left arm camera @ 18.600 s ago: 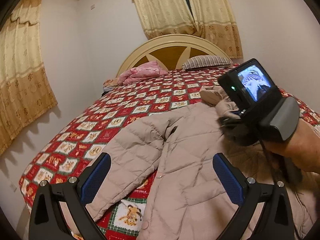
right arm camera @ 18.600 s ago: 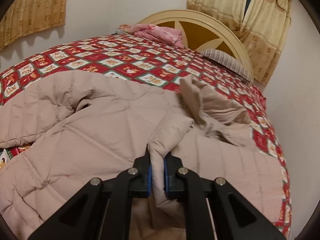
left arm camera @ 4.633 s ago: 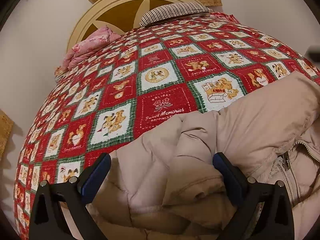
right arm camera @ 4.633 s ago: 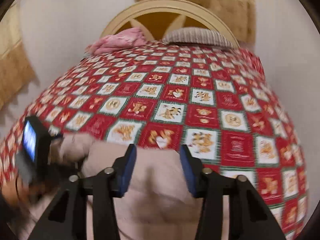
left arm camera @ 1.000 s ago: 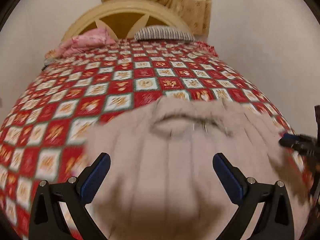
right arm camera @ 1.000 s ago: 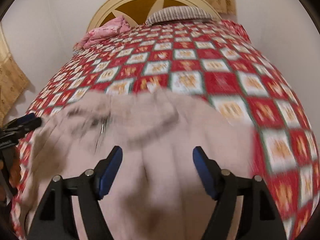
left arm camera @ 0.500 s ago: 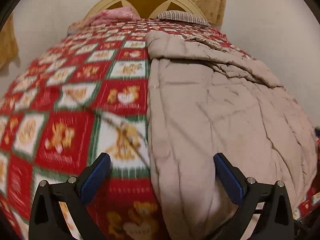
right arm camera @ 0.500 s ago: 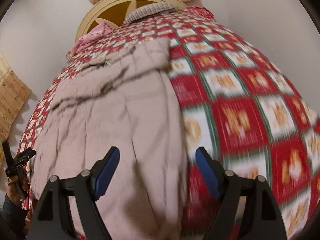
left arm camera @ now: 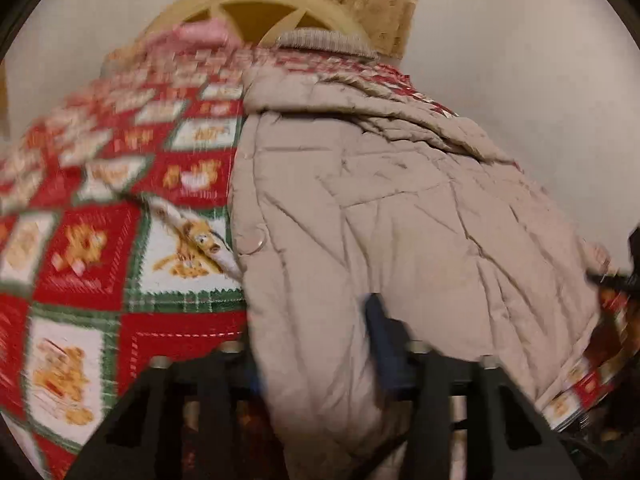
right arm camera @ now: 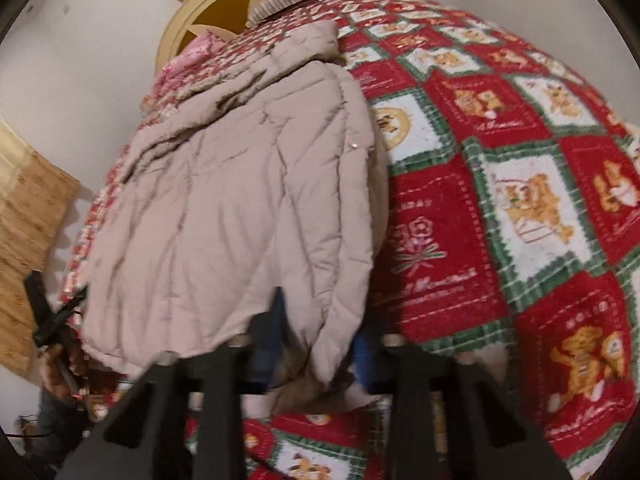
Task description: Fold large clothes
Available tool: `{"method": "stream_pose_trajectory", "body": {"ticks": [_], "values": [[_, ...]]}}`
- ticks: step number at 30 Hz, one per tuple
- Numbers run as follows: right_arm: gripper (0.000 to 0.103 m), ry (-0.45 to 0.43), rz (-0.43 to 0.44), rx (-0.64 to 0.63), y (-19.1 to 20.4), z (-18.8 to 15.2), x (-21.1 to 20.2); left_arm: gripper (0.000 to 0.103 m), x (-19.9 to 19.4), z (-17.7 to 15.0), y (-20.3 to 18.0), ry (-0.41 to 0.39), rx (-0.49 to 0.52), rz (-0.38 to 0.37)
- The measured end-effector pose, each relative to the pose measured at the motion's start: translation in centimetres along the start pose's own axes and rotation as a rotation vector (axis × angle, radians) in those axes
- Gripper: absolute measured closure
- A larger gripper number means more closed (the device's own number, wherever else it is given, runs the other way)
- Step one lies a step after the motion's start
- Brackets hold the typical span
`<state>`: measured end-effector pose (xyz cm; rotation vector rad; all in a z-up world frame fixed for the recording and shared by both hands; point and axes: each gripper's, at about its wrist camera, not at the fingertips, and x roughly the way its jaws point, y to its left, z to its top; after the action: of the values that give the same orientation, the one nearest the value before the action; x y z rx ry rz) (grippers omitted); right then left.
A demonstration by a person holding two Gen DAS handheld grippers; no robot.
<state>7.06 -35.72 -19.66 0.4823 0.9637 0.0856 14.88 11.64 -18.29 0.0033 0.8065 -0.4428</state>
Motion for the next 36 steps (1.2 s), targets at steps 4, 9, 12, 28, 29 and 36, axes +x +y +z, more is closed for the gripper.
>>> {"method": "stream_pose_trajectory", "body": {"ticks": [4,9,12,28,29,36], "values": [[0.09,0.005,0.075,0.019,0.1,-0.5,-1.2,0.092,-3.0,-0.3,-0.4,-0.029,0.0,-0.064],[0.091,-0.031,0.201,0.01,0.9,-1.4,-6.5,0.093,-9.4,-0.1,-1.7,-0.122,-0.036,-0.218],[0.091,-0.074,0.251,-0.031,2.5,-2.1,-10.2,0.094,-13.6,0.6,-3.1,-0.203,-0.041,-0.31],[0.092,-0.357,0.385,0.07,4.3,11.4,-15.4,0.095,-9.2,14.6,1.9,-0.265,-0.21,-0.418],[0.092,-0.347,0.372,0.083,4.4,13.0,-14.1,0.094,-8.0,15.1,2.5,-0.247,-0.221,-0.41],[0.092,-0.275,0.27,0.198,3.1,21.5,-4.8,0.085,-1.9,18.2,7.1,-0.077,-0.36,-0.351]]}}
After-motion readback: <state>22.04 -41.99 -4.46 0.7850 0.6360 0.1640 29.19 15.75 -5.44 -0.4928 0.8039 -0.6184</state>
